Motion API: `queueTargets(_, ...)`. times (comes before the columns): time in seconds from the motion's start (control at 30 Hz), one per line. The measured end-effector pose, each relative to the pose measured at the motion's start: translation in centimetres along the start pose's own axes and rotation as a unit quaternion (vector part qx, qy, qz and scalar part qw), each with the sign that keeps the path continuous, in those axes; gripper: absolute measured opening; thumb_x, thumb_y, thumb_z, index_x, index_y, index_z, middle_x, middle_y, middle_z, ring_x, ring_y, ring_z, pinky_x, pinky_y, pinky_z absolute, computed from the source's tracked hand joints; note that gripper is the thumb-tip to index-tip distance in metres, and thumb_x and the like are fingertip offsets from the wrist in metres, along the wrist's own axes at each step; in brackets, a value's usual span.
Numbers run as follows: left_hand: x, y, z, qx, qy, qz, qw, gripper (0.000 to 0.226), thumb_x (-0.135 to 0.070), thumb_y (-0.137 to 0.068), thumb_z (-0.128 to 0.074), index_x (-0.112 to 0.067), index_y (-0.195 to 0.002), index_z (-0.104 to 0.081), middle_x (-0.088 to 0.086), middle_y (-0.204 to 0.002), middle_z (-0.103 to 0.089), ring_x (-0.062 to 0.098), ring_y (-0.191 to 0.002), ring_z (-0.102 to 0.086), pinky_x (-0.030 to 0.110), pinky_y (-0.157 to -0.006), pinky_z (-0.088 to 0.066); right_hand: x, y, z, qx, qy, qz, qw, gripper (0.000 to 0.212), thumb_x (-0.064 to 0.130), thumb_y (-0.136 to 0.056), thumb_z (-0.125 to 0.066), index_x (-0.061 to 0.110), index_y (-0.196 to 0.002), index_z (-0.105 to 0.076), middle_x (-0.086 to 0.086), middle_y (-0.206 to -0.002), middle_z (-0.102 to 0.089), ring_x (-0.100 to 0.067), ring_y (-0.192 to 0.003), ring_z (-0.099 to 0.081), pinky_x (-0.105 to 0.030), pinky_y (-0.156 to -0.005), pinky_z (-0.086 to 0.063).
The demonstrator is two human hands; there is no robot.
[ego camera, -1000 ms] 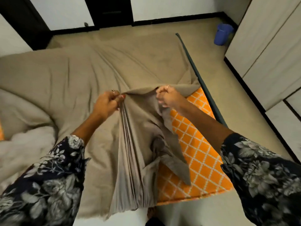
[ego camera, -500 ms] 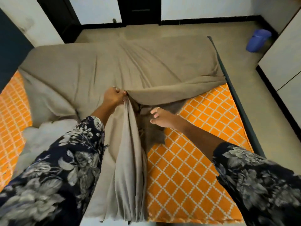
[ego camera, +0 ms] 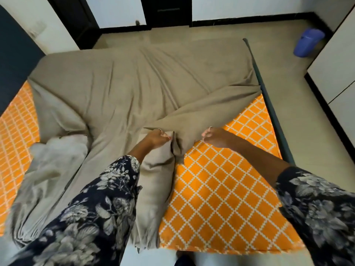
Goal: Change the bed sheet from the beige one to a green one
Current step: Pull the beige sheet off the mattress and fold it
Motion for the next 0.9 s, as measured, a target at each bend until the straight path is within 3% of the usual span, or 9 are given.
queueTargets(0.07, -2.7, 1.2, -1.9, 0.008, -0.028, -0.015, 0.999, 0.019, -0.012, -0.095, -0.051, -0.004, -0.081, -0.06, 0.014, -0.091, -0.06, 0.022, -0.091, -0.055, 0.027, -0.071, -0.042, -3.2, 2.5, 2.2, -0.016, 0.016, 0.001, 1.0, 0.021, 0.008, -0.092, -0.053, -0.001, -0.104, -0.066, -0.018, -0.109, -0.063, -0.029, -0.111, -0.056, -0.026, -0.08, -0.038)
queueTargets(0.17, -7.6, 3.2, -5.2, 0.0, -0.04, -0.025, 0.999, 0.031, -0.019, -0.095, -0.054, 0.003, -0.116, -0.062, 0.018, -0.12, -0.062, 0.032, -0.114, -0.056, 0.033, -0.089, -0.046, -8.0, 6.8, 6.1, -0.032, 0.028, 0.021, 0.999, 0.019, 0.011, -0.09, -0.054, 0.023, -0.076, -0.057, -0.003, -0.089, -0.057, -0.021, -0.094, -0.053, -0.025, -0.075, -0.04)
queueTargets(0.3, -15.6, 6.2, -11.7, -0.019, -0.034, -0.075, 0.996, 0.035, -0.024, -0.091, -0.059, 0.002, -0.114, -0.065, 0.016, -0.118, -0.064, 0.027, -0.114, -0.058, 0.034, -0.096, -0.044, -15.0, 13.1, 11.4, -0.064, 0.024, 0.053, 0.996, 0.014, 0.014, -0.092, -0.052, 0.015, -0.101, -0.063, -0.002, -0.101, -0.057, -0.016, -0.094, -0.053, -0.022, -0.076, -0.039)
queueTargets(0.37, -20.3, 8.0, -16.0, -0.02, -0.042, -0.092, 0.995, 0.04, -0.036, -0.077, -0.058, -0.001, -0.093, -0.068, 0.019, -0.097, -0.065, 0.022, -0.096, -0.059, 0.035, -0.09, -0.047, -19.1, 16.1, 13.8, -0.085, 0.023, 0.066, 0.994, 0.024, 0.014, -0.093, -0.053, 0.009, -0.116, -0.06, -0.004, -0.113, -0.057, -0.016, -0.101, -0.054, -0.02, -0.077, -0.038)
queueTargets(0.43, -24.8, 9.0, -20.2, -0.003, -0.062, -0.101, 0.993, 0.029, -0.038, -0.076, -0.057, -0.011, -0.085, -0.061, 0.012, -0.085, -0.057, 0.018, -0.085, -0.053, 0.036, -0.084, -0.047, -23.0, 18.7, 16.1, -0.089, 0.034, 0.072, 0.993, 0.031, 0.014, -0.093, -0.054, 0.007, -0.124, -0.055, -0.006, -0.122, -0.057, -0.019, -0.107, -0.056, -0.02, -0.081, -0.04)
queueTargets(0.5, -27.7, 9.1, -23.7, 0.024, -0.091, -0.106, 0.99, 0.021, -0.029, -0.091, -0.059, -0.011, -0.101, -0.064, 0.009, -0.096, -0.061, 0.02, -0.095, -0.056, 0.033, -0.091, -0.044, -26.1, 20.1, 18.2, -0.084, 0.061, 0.071, 0.992, 0.034, 0.014, -0.093, -0.054, 0.008, -0.126, -0.053, -0.011, -0.127, -0.057, -0.025, -0.114, -0.056, -0.027, -0.093, -0.043)
queueTargets(0.6, -30.7, 7.8, -26.9, 0.017, -0.128, -0.138, 0.982, 0.036, -0.029, -0.094, -0.058, -0.007, -0.122, -0.058, 0.01, -0.124, -0.06, 0.024, -0.116, -0.055, 0.03, -0.095, -0.041, -30.3, 21.1, 20.9, -0.106, 0.079, 0.067, 0.989, 0.036, 0.013, -0.093, -0.054, 0.006, -0.128, -0.053, -0.013, -0.131, -0.054, -0.025, -0.12, -0.052, -0.027, -0.1, -0.037)
queueTargets(0.73, -32.4, 4.3, -28.2, 0.031, -0.156, -0.11, 0.981, 0.04, -0.031, -0.096, -0.055, -0.008, -0.128, -0.053, 0.013, -0.13, -0.055, 0.026, -0.117, -0.053, 0.031, -0.092, -0.041, -34.2, 19.8, 22.5, -0.11, 0.066, 0.052, 0.99, 0.036, 0.018, -0.095, -0.053, 0.009, -0.129, -0.051, -0.011, -0.135, -0.05, -0.024, -0.115, -0.056, -0.026, -0.095, -0.04)
queueTargets(0.9, -36.3, -1.4, -31.2, -0.004, -0.131, -0.102, 0.986, 0.044, -0.029, -0.095, -0.056, -0.006, -0.132, -0.05, 0.014, -0.135, -0.051, 0.027, -0.121, -0.051, 0.03, -0.094, -0.039, -37.3, 14.9, 25.6, -0.089, 0.098, 0.059, 0.989, 0.04, 0.019, -0.095, -0.052, 0.01, -0.134, -0.047, -0.01, -0.139, -0.046, -0.025, -0.125, -0.048, -0.029, -0.104, -0.036)
Point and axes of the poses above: each hand's wrist, its own y-axis away from the middle knuckle, its own z-axis out of the back of the hand, x = y × z, the point moved 1 cm from there along -y, towards the middle knuckle
